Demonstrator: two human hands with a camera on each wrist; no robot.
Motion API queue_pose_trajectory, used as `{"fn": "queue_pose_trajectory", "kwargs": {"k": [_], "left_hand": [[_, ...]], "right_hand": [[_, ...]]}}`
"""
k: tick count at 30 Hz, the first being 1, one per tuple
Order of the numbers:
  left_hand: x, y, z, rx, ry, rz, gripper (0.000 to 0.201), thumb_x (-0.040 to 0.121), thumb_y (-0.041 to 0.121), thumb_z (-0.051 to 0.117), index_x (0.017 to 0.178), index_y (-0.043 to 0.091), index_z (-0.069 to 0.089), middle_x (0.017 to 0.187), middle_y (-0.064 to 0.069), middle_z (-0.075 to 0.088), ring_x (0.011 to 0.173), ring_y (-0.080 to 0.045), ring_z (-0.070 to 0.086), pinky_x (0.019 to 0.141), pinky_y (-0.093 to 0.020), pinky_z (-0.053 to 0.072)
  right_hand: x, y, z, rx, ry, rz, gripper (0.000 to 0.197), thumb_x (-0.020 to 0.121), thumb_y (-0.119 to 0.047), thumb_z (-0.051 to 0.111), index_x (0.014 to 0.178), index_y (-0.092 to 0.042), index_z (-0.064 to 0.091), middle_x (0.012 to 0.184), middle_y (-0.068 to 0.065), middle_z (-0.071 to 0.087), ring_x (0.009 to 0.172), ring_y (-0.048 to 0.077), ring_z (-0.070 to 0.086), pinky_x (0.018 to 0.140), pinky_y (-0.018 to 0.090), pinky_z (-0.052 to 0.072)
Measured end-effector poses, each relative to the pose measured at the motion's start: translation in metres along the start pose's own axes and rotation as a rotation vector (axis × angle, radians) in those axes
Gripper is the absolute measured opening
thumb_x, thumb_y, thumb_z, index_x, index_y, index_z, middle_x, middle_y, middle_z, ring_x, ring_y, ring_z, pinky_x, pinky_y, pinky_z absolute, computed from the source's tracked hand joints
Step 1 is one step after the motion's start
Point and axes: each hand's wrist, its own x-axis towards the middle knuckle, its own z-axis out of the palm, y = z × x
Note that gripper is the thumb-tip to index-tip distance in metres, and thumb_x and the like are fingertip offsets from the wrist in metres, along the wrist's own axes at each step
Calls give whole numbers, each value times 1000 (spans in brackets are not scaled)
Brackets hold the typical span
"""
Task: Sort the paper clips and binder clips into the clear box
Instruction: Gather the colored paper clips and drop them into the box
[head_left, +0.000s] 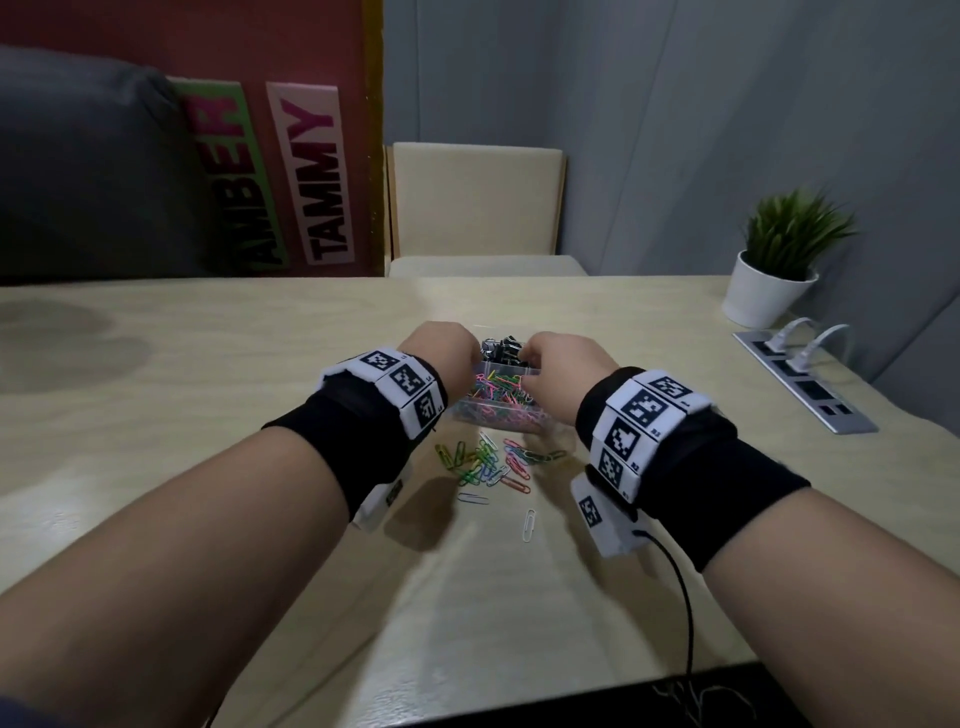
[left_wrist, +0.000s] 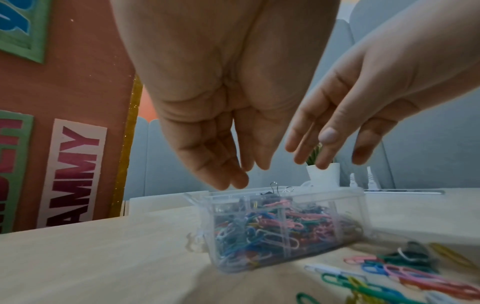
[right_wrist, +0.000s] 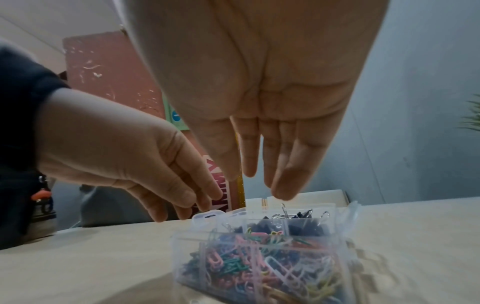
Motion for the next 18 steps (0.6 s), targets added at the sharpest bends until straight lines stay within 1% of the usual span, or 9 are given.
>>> {"fn": "queue_pose_trajectory", "kwargs": {"k": [2,5,7,9,10,12,14,15,18], "left_hand": [[-8,-2,-1,-34,17,6,27,92,18,58,116,21,72,115,-1,70,106,-21,64,85,-27,49],[-20,-4,-3,-23,-57,8,23,93,19,57,107,17,76,105,-1,75,98,-18,68,82,-27,51],[-28,-4,-1,57,-209,-23,24,93,19,57,105,12,77,91,-1,75,82,-19,69,75,-27,53],[-33,-4,5,162,-335,-47,28,91,25,62,112,11,73,85,-1,65,74,-20,58,68,-26,49],[-35,-4,9,194,-374,-53,35,89,30,65,118,11,70,89,-1,62,76,-20,55,68,-26,46],[-38,-2,18,216,-430,-48,52,83,38,72,126,11,64,99,-3,66,82,-21,57,69,-29,47],[-41,2,25,252,-440,-7,63,77,43,77,128,11,62,108,-4,69,88,-22,60,73,-31,48],[-42,5,27,258,-438,16,63,76,43,78,128,11,62,110,-4,69,87,-22,58,74,-30,47],[-46,12,26,224,-420,60,66,75,40,79,131,12,58,122,-6,68,94,-22,60,83,-32,51]], "right_hand": [[-9,3,-3,-48,-28,-20,26,91,-13,54,115,-17,64,119,7,65,108,25,60,89,29,50],[-23,9,-3,-315,-271,-34,28,94,-16,52,117,-9,66,116,7,67,106,22,64,89,29,53],[-32,13,2,-481,-436,-33,25,96,-16,50,109,-3,67,95,4,67,91,21,65,78,27,51],[-36,14,10,-591,-498,-23,22,97,-14,47,95,-1,65,68,2,48,73,20,56,71,23,44],[-39,13,13,-619,-499,-34,22,97,-14,46,99,-2,64,65,2,43,74,20,53,72,23,43],[-42,10,19,-633,-483,-83,27,98,-15,45,113,-1,64,73,4,51,86,24,59,79,26,49],[-43,7,27,-590,-460,-111,30,97,-13,45,117,-1,64,93,9,63,92,24,62,85,28,51],[-43,4,30,-558,-454,-116,29,96,-13,46,116,-2,65,97,10,64,87,24,60,83,29,51],[-43,-5,30,-480,-465,-127,28,93,-19,55,111,-3,68,88,8,58,78,23,52,69,27,45]]}}
